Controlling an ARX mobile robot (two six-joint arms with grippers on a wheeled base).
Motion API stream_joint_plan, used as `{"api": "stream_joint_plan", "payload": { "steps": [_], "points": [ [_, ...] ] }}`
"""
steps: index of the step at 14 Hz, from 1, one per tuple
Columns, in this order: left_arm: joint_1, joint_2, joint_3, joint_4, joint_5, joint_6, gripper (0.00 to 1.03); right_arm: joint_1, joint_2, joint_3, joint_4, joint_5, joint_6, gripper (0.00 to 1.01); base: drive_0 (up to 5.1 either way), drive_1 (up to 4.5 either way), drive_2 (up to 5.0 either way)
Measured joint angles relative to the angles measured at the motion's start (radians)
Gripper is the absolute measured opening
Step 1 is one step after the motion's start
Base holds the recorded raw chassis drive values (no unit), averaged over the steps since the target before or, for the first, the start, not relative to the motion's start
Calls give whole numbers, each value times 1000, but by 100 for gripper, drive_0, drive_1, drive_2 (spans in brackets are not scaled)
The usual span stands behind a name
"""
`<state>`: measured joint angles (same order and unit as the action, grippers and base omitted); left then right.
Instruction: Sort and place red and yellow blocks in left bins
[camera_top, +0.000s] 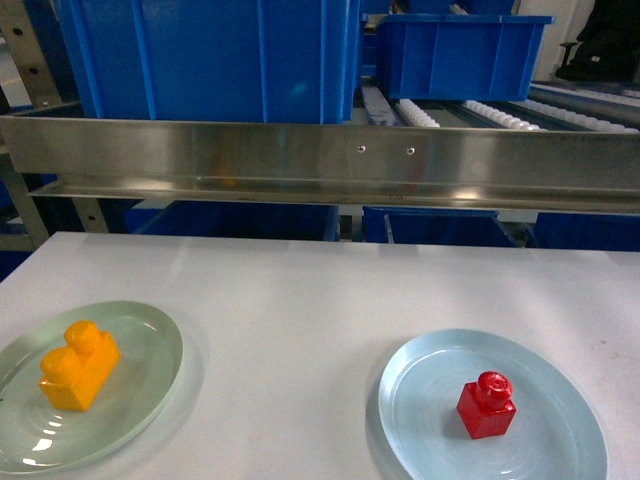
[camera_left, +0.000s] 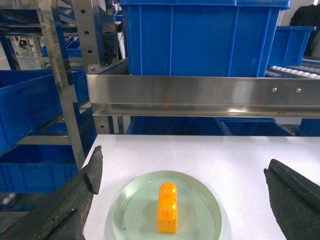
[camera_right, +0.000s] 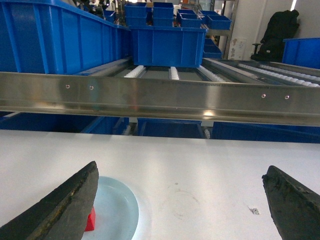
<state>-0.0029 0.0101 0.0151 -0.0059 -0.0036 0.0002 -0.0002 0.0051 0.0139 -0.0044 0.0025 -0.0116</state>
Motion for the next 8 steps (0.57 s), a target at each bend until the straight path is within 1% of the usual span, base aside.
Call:
{"api": "stream_joint_plan", "payload": {
  "steps": [1,2,3,4,5,6,7,8],
  "points": [
    [0,0,0,0,0,0,98,0,0,0,0,0,0,98,0,0,0],
    [29,1,0,-15,29,-10,98,-1,8,0,16,-22,1,98,0,0,0],
    [183,303,31,272,166,-48,98,66,300,40,277,3,1,98,0,0,0],
    [260,648,152,546,269,-82,98,161,590,155,493,24,-13,98,0,0,0],
    [279,778,193,616,298,-95,98,198,698,182,547,30,-31,98,0,0,0],
    [283,883,220,661,311,-102,98,225,786,196,587,32,-49,98,0,0,0],
    [284,990,247,702,323,-108,98,245,872,205,639,40,-61,98,0,0,0],
    [280,1089,273,735,333,-110,98,260,950,218,681,49,-63,98,0,0,0]
  ]
}}
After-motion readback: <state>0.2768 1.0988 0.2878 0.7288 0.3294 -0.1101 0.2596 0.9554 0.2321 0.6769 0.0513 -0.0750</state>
